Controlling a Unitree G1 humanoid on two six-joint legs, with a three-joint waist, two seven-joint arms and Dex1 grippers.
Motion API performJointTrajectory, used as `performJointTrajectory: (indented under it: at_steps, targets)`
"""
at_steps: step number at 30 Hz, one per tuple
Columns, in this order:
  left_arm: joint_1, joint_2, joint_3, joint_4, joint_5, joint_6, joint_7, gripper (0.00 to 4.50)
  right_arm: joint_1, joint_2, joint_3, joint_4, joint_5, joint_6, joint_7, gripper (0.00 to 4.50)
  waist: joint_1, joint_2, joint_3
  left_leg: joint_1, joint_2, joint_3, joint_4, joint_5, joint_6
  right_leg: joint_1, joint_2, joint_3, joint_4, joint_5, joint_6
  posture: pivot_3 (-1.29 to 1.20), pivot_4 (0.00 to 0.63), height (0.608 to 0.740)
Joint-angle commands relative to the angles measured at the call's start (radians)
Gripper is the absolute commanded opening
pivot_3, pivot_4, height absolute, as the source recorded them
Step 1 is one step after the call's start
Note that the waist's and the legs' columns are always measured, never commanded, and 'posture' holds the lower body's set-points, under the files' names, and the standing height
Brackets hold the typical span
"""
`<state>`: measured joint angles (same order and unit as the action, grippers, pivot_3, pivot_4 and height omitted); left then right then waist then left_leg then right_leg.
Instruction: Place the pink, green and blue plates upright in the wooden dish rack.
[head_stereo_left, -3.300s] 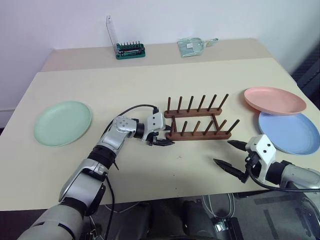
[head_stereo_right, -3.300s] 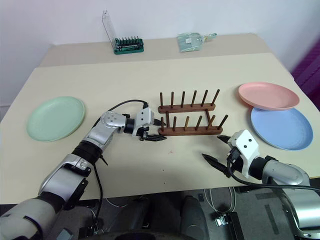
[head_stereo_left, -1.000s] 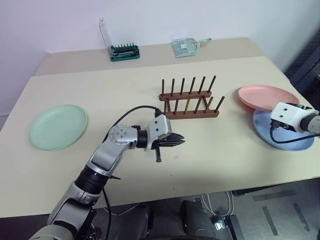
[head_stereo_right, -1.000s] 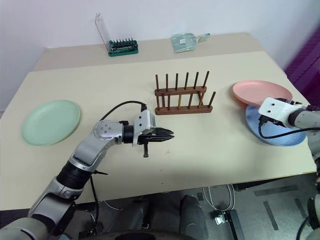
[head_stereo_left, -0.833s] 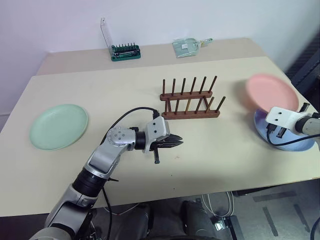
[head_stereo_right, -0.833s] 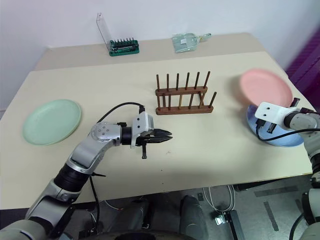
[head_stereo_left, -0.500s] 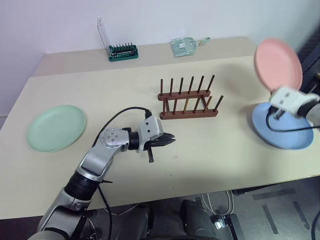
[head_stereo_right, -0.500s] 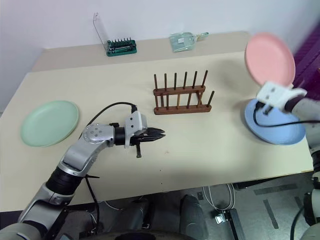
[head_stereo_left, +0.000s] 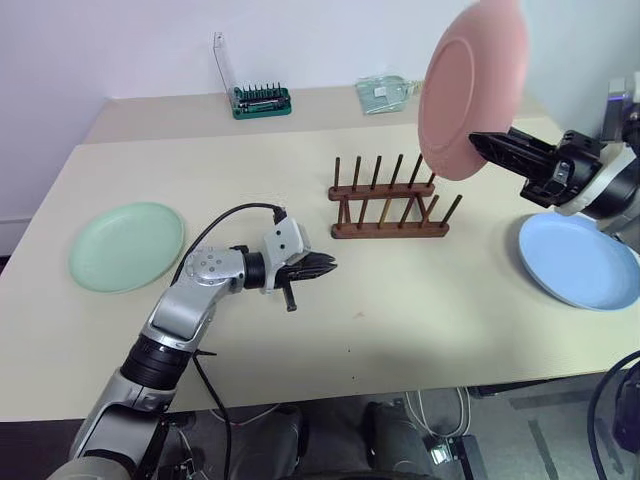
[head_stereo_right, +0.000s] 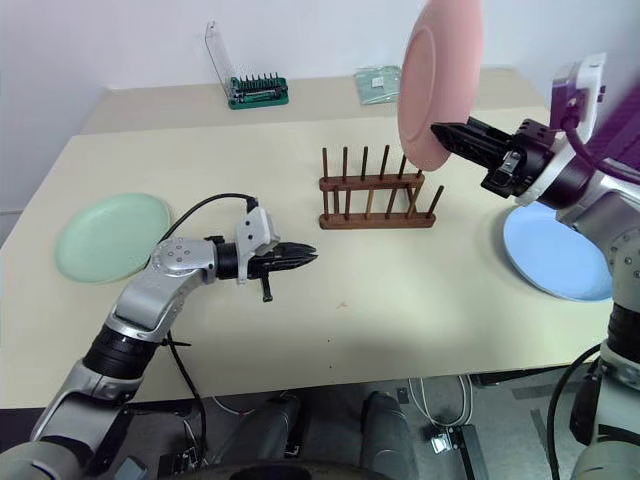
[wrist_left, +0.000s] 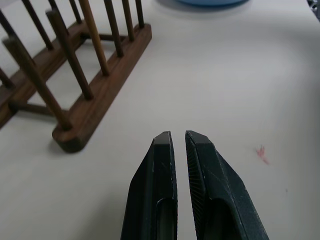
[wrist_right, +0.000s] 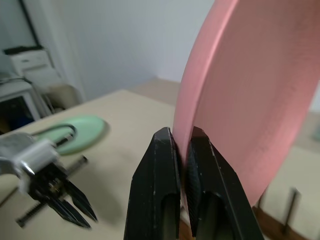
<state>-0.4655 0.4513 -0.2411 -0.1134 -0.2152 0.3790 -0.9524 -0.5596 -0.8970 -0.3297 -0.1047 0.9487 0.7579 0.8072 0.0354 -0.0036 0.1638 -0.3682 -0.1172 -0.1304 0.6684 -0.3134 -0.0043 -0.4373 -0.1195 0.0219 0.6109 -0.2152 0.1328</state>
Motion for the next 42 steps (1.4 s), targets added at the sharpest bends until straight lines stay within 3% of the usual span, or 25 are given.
performJointTrajectory:
  at_steps: [1,15,18,22,27,31,35,38,40,42]
  targets:
    - [0.007,0.001,0.018,-0.041,-0.019,-0.01,0.003,0.42,-0.048,-0.026,0.012,0.053,-0.045,-0.024,0.066,0.04,-0.003,0.0,0.0,-0.001,0.0,0.0,0.0,0.0,0.0,-0.002,0.0,0.0,0.001,0.0,0.0,0.0,0.15,0.74]
    - [0.016,0.01,0.029,-0.072,-0.037,0.012,0.02,0.42,-0.206,0.006,0.145,0.427,-0.251,-0.049,0.254,0.04,-0.008,0.0,0.0,-0.005,0.0,0.001,0.0,0.0,-0.001,-0.006,0.0,0.0,0.002,0.0,0.0,0.0,0.15,0.74]
    - [0.023,0.012,0.026,-0.081,-0.036,0.014,0.024,0.42,-0.226,0.033,0.151,0.447,-0.303,-0.104,0.225,1.01,-0.009,0.0,0.0,-0.005,0.0,0.001,0.0,0.0,-0.001,-0.006,0.0,0.0,0.002,0.0,0.0,0.0,0.15,0.74]
    - [0.026,0.01,0.024,-0.1,-0.041,0.032,0.033,0.42,-0.247,0.073,0.122,0.446,-0.389,-0.227,0.121,2.87,-0.02,0.0,0.0,-0.005,0.0,0.001,0.0,0.001,-0.001,-0.006,0.0,0.0,0.002,0.0,0.0,0.0,0.15,0.74]
    - [0.021,-0.018,0.054,-0.112,-0.057,0.052,0.089,0.42,-0.202,0.03,0.13,0.374,-0.575,-0.428,-0.005,2.87,-0.021,0.0,0.0,-0.005,0.0,0.001,0.0,0.001,-0.001,-0.006,0.0,0.0,0.002,0.0,0.0,0.0,0.15,0.74]
    - [0.025,-0.08,0.19,-0.104,-0.066,0.084,0.276,0.42,-0.15,-0.001,0.098,0.139,-0.63,-0.483,-0.075,2.87,-0.024,0.0,0.0,-0.005,0.0,0.001,0.0,0.001,-0.001,-0.007,0.0,0.0,0.002,0.0,0.0,0.0,0.15,0.74]
    - [0.02,-0.161,0.389,-0.113,-0.054,0.157,0.567,1.71,-0.136,0.037,0.179,-0.197,-0.498,-0.339,-0.031,2.91,-0.036,0.0,0.0,-0.005,0.002,0.001,-0.001,0.001,-0.002,-0.009,0.002,0.001,0.003,0.0,0.0,0.0,0.15,0.74]
    - [0.045,-0.174,0.487,-0.148,-0.055,0.158,0.677,3.3,-0.137,0.082,0.276,-0.36,-0.405,-0.23,-0.004,2.91,-0.042,-0.001,-0.001,-0.005,0.004,0.001,-0.001,0.0,-0.003,-0.008,0.003,0.0,0.003,0.0,0.0,0.0,0.15,0.74]
    - [0.063,-0.152,0.538,-0.144,-0.014,0.141,0.751,4.23,-0.132,0.114,0.359,-0.401,-0.425,-0.208,0.0,2.91,-0.037,-0.002,-0.001,-0.005,0.003,0.0,0.0,0.0,-0.003,-0.008,0.002,0.0,0.002,0.0,0.0,0.0,0.15,0.74]
    - [0.075,-0.124,0.635,-0.117,0.055,0.165,0.896,4.23,-0.11,0.165,0.468,-0.414,-0.48,-0.226,-0.004,2.91,-0.029,-0.003,-0.002,-0.005,0.001,0.0,0.001,0.0,-0.003,-0.007,0.001,0.0,0.002,0.0,0.0,0.0,0.15,0.74]
